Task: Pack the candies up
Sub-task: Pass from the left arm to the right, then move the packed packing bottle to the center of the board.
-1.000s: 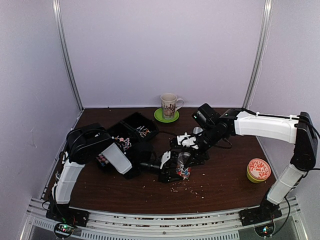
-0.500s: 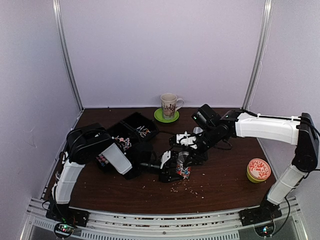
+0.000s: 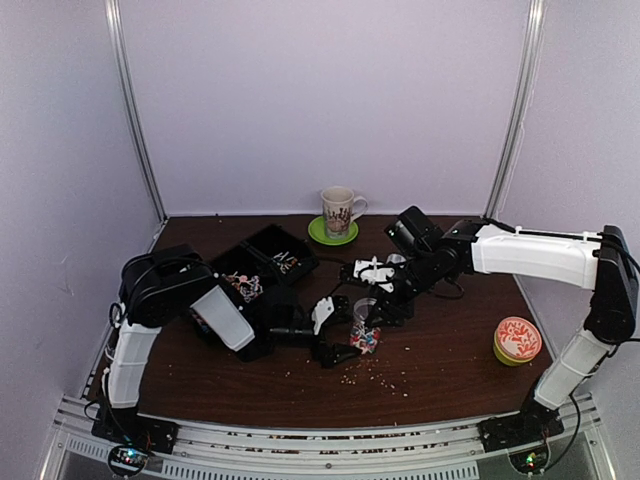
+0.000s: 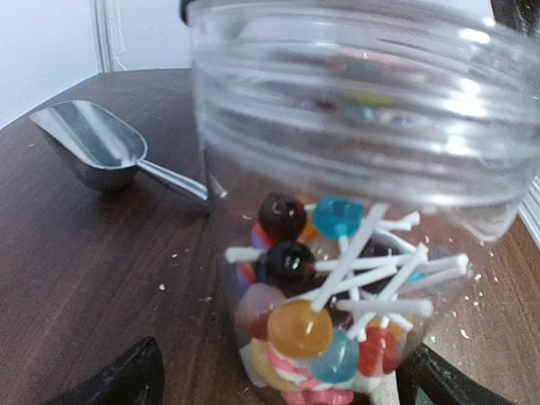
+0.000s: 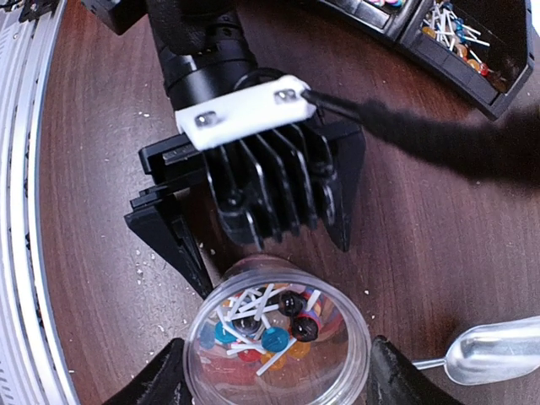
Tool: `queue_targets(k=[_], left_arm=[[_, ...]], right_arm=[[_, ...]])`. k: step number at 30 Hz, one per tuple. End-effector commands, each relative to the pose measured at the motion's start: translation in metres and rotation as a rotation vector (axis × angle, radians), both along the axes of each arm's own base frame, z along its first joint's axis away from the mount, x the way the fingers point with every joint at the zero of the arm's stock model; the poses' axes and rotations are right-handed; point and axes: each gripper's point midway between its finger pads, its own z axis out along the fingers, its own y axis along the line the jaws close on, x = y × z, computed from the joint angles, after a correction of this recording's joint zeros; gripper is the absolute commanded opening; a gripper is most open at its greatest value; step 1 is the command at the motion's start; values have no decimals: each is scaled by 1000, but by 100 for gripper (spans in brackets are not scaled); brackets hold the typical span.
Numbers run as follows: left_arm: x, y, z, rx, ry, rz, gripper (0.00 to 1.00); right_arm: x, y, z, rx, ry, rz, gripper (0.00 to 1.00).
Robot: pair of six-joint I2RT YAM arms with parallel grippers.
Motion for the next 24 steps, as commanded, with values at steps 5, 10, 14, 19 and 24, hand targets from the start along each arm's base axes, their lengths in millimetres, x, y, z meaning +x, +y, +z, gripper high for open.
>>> queue_targets(k=[5, 10, 14, 19, 24], left_arm=[[29, 31, 30, -27, -33, 244, 98], [32, 51, 45, -23, -15, 340, 98], [33, 65, 63, -18, -10, 403, 98], [36, 84, 78, 18, 8, 489, 98], [37, 108, 97, 20, 1, 582, 98]], right_arm=[[20, -4, 8, 15, 9, -126, 62], [51, 9, 13, 22, -27, -183, 62], [71, 23, 16, 25, -44, -204, 62], [99, 34, 17, 24, -75, -243, 62], [120, 41, 14, 10, -80, -271, 65]])
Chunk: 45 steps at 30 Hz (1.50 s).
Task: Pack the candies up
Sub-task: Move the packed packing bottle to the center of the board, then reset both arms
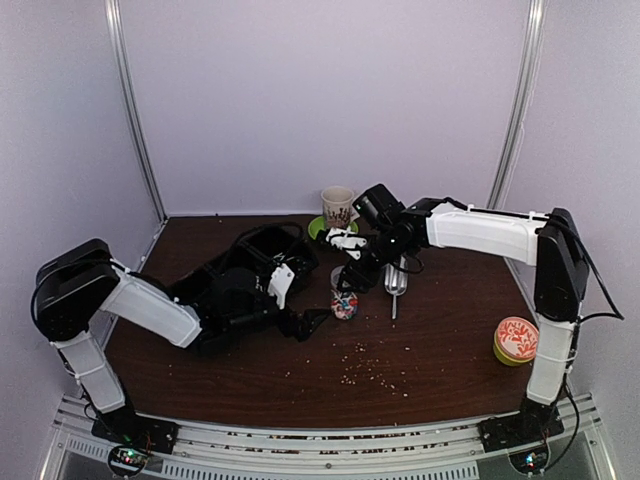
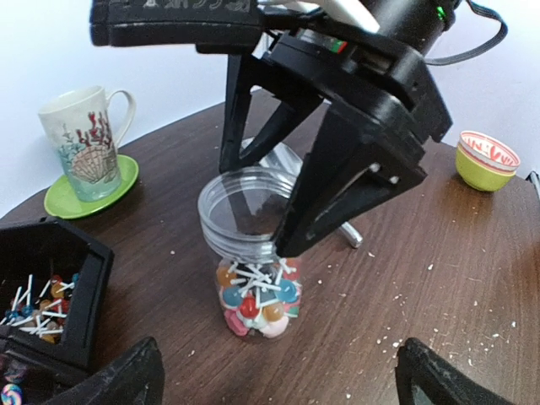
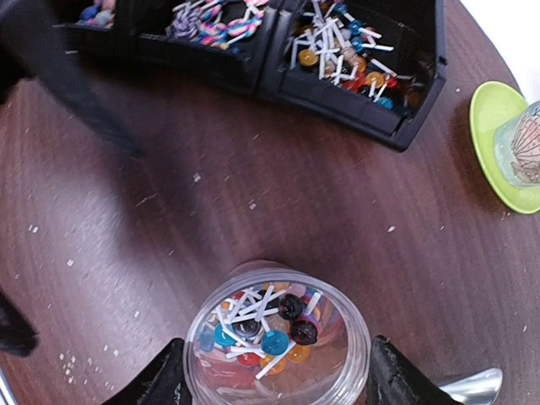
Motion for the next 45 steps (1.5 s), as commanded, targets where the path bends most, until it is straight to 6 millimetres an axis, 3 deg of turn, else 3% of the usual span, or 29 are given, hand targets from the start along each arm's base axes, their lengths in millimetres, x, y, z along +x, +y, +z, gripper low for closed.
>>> queue_targets(k=[1, 6, 8, 15, 21, 26, 30, 37, 45], left_arm=[[8, 28, 7, 33, 25, 127, 98], [9, 50, 19, 86, 39, 214, 98], [9, 60, 27, 106, 41, 251, 98], [5, 115, 77, 150, 23, 433, 98], [-4, 178, 111, 219, -1, 623, 98], [-15, 227, 140, 193, -11, 772, 98], [-25, 254, 158, 144, -23, 821, 98], [-41, 287, 158, 122, -6, 867, 98], [-63, 320, 139, 114, 1, 927, 98]], right_arm=[[25, 3, 11, 8, -40, -53, 67], [29, 0, 29, 25, -74, -76, 82], [28, -4, 41, 41, -87, -91, 98], [14, -32, 90, 113, -148, -197, 99], [7, -101, 132, 195, -311, -530, 99], [-19, -158, 156, 279, -380, -710, 100], [-43, -194, 161, 307, -429, -794, 100], [-89, -253, 170, 403, -507, -920, 100], [-132, -295, 184, 546, -572, -976, 100]])
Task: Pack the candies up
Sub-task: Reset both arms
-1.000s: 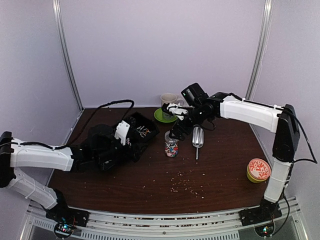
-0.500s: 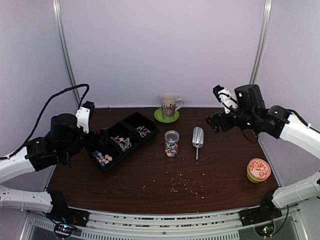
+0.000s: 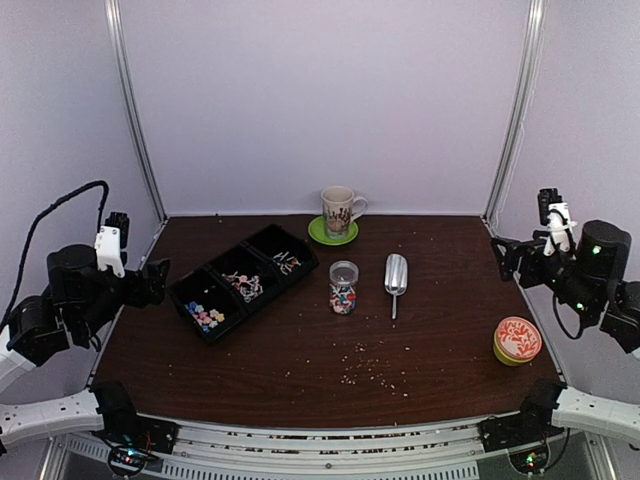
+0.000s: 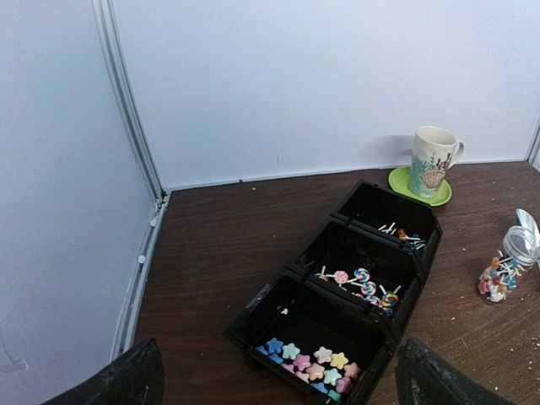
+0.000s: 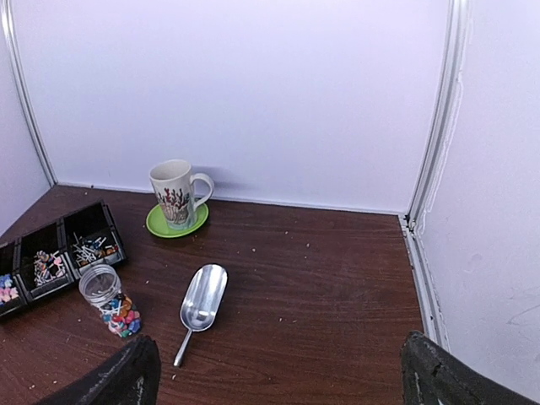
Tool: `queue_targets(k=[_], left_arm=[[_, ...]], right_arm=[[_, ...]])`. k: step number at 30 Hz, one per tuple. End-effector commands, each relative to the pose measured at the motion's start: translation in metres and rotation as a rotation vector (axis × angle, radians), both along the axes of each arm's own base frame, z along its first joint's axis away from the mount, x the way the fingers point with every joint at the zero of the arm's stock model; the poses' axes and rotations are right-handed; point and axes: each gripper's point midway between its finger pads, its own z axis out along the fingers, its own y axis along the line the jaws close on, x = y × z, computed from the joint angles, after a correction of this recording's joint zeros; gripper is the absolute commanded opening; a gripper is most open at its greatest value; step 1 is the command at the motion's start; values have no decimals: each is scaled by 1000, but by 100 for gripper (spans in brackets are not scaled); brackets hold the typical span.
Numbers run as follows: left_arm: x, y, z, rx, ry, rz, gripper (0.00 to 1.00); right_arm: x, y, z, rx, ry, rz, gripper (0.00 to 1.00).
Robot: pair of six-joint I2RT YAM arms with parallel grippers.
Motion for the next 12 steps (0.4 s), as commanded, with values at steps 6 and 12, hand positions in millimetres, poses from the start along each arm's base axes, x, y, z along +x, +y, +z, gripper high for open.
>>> queue_targets(k=[6, 12], left_arm=[[-15, 27, -23, 43, 35, 58, 98], [-14, 32, -16, 114, 3, 67, 98]], right_arm=[[-17, -37, -10, -21, -30, -114, 99], [-22, -43, -7, -33, -74, -120, 99]])
